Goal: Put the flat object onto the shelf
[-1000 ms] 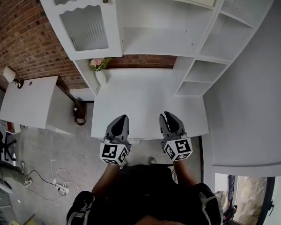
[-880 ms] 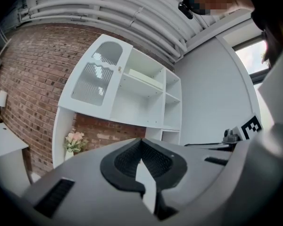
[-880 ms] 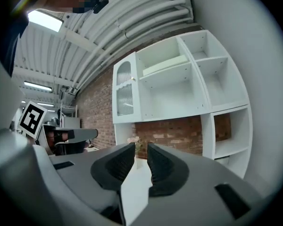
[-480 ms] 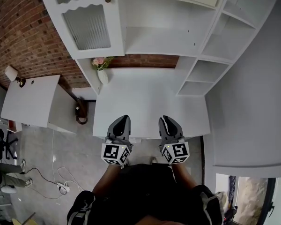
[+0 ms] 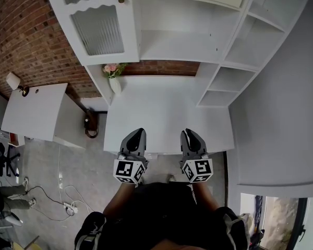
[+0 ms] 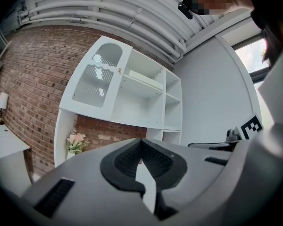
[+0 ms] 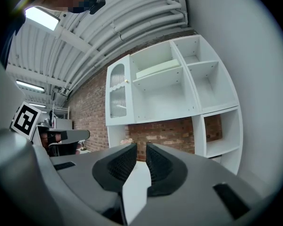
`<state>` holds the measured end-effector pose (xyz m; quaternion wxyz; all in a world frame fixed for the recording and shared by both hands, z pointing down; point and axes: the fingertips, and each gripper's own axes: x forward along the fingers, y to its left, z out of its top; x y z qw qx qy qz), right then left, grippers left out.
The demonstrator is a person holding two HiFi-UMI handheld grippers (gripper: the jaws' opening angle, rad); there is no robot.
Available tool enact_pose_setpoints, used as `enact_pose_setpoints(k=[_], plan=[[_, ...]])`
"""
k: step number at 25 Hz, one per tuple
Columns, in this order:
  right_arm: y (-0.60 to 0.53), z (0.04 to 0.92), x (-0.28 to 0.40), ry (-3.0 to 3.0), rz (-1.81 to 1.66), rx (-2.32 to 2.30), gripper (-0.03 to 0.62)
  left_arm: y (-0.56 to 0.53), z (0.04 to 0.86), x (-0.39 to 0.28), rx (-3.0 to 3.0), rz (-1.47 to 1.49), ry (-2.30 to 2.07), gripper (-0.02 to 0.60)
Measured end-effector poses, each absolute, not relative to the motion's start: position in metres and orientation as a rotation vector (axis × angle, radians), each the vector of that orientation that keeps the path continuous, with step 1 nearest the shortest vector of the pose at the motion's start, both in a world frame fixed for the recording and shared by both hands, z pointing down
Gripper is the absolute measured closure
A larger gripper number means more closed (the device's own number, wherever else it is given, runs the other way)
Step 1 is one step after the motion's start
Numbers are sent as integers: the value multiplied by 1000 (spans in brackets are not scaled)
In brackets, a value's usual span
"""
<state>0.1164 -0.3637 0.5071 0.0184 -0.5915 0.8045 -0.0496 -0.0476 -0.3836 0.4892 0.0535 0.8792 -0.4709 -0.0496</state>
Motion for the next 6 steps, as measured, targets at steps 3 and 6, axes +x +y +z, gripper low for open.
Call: enact_pose_setpoints(k=[3,6], plan=[[-364,506,119,2491,-147,-1847,536,-383,490,-45,2672,-148,-1421,572],[-363,505,121,2485,-143,-1856,546,-381,490,-43,2673,-145,-1412,572]])
